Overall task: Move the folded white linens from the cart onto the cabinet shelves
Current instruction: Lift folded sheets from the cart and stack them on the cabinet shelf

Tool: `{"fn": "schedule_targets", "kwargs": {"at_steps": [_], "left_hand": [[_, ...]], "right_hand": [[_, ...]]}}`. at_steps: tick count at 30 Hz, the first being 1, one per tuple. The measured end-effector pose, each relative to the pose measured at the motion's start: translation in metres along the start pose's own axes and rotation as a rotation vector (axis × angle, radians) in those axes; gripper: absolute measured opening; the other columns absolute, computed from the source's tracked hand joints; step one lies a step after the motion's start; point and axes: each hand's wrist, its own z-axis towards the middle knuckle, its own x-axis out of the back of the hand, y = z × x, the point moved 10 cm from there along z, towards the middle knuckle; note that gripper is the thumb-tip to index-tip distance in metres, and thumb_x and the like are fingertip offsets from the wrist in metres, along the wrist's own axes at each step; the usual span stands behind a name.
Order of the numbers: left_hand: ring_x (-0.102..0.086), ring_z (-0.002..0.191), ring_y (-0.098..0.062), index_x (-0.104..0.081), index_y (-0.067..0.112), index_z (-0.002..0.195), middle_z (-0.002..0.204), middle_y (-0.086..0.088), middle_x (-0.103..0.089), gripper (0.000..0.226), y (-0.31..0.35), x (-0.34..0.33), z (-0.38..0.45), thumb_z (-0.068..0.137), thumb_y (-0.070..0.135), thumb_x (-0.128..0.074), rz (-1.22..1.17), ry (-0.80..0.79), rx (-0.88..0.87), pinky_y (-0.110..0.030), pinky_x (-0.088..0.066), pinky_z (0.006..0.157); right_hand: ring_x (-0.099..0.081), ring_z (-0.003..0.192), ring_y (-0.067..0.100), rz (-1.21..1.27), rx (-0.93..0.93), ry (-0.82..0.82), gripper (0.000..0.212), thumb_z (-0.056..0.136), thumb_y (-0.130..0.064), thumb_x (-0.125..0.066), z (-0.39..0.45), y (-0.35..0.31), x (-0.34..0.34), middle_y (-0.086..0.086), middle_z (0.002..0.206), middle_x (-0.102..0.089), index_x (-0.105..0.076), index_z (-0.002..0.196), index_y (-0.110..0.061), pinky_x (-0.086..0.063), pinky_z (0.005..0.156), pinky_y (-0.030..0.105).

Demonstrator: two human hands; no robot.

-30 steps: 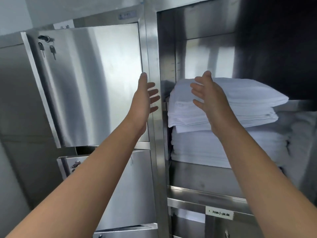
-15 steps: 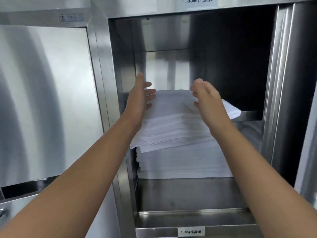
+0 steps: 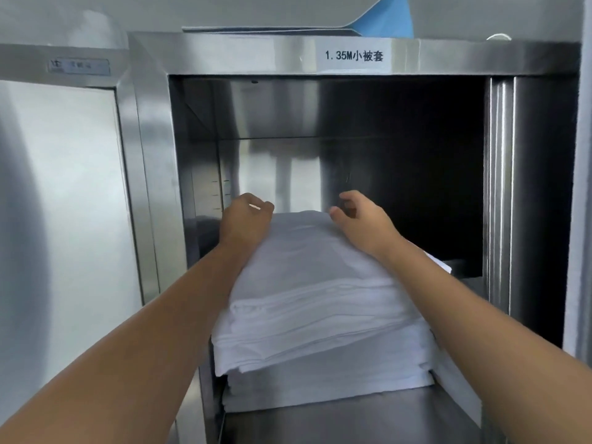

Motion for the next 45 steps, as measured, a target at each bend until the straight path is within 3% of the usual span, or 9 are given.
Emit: {"fn": "schedule_targets", "kwargs": {"at_steps": [4,7,10,12,17,24,31,39,45], "left_hand": [[-0.059,0.083,-0.026,-0.067,0.007,0.091,0.081,-0.002,-0.064,0.016,-0.009,0.0,0.018,0.09,0.02,-0.057,0.292,0.043,-0.031,-0.029,-0.044,0.071],[-0.06,0.088,-0.028,-0.066,0.004,0.096,0.096,-0.01,-0.069,0.024,-0.023,-0.004,0.031,0.09,0.025,-0.057,0.446,0.012,0.03,-0.032,-0.047,0.071],[-0.057,0.11,-0.03,-0.06,0.011,0.117,0.119,-0.01,-0.062,0.039,-0.032,-0.007,0.035,0.089,0.038,-0.058,0.585,-0.036,0.113,-0.035,-0.048,0.083],[-0.051,0.123,-0.032,-0.053,0.013,0.131,0.132,-0.012,-0.055,0.054,-0.037,-0.009,0.038,0.088,0.046,-0.057,0.64,-0.06,0.157,-0.038,-0.046,0.091],[-0.049,0.127,-0.035,-0.032,0.012,0.15,0.14,-0.013,-0.052,0.079,-0.054,-0.014,0.038,0.087,0.055,-0.049,0.615,-0.158,0.275,-0.04,-0.045,0.1],[-0.058,0.109,-0.03,-0.038,0.005,0.139,0.125,-0.011,-0.059,0.066,-0.05,-0.004,0.036,0.091,0.046,-0.058,0.549,-0.049,0.272,-0.035,-0.044,0.078],[-0.059,0.114,-0.034,-0.041,0.004,0.137,0.124,-0.014,-0.062,0.059,-0.047,0.002,0.034,0.095,0.042,-0.059,0.536,0.025,0.194,-0.038,-0.049,0.086],[-0.062,0.109,-0.034,-0.042,0.003,0.137,0.117,-0.015,-0.065,0.059,-0.031,0.009,0.026,0.096,0.041,-0.06,0.524,0.11,0.096,-0.038,-0.052,0.081],[-0.064,0.102,-0.034,-0.048,0.006,0.127,0.11,-0.014,-0.067,0.05,-0.012,0.017,0.007,0.096,0.044,-0.059,0.483,0.161,-0.012,-0.037,-0.048,0.076]], "right_hand": [[-0.054,0.12,0.028,-0.236,-0.127,-0.097,0.061,0.096,-0.053,-0.051,0.03,0.023,-0.011,0.007,0.136,-0.056,-0.043,0.143,-0.016,-0.044,0.094,0.036],[-0.054,0.102,0.027,-0.308,-0.264,-0.155,0.055,0.094,-0.054,-0.05,0.044,0.043,-0.016,0.005,0.12,-0.06,-0.053,0.131,-0.014,-0.044,0.085,0.035],[-0.053,0.092,0.027,-0.325,-0.401,-0.163,0.045,0.091,-0.049,-0.053,0.049,0.059,-0.012,0.003,0.1,-0.056,-0.058,0.122,-0.017,-0.045,0.082,0.036],[-0.058,0.094,0.028,-0.327,-0.468,-0.177,0.042,0.089,-0.051,-0.054,0.047,0.068,-0.011,0.004,0.102,-0.059,-0.06,0.117,-0.02,-0.047,0.081,0.036],[-0.064,0.09,0.029,-0.293,-0.513,-0.171,0.05,0.081,-0.06,-0.056,0.045,0.077,-0.009,0.005,0.102,-0.065,-0.065,0.111,-0.021,-0.053,0.084,0.039],[-0.062,0.085,0.028,-0.267,-0.539,-0.122,0.05,0.084,-0.06,-0.057,0.036,0.08,0.003,0.006,0.098,-0.065,-0.065,0.111,-0.019,-0.047,0.066,0.033],[-0.056,0.073,0.023,-0.224,-0.484,-0.067,0.041,0.085,-0.054,-0.059,0.033,0.076,0.008,0.004,0.087,-0.062,-0.063,0.098,-0.016,-0.039,0.055,0.028],[-0.05,0.066,0.022,-0.284,-0.478,-0.027,0.043,0.088,-0.056,-0.054,0.028,0.068,0.013,0.003,0.081,-0.058,-0.06,0.098,-0.015,-0.039,0.057,0.028],[-0.051,0.07,0.022,-0.243,-0.358,0.145,0.045,0.089,-0.056,-0.055,0.015,0.053,0.029,0.001,0.076,-0.052,-0.054,0.098,-0.011,-0.038,0.059,0.029]]}}
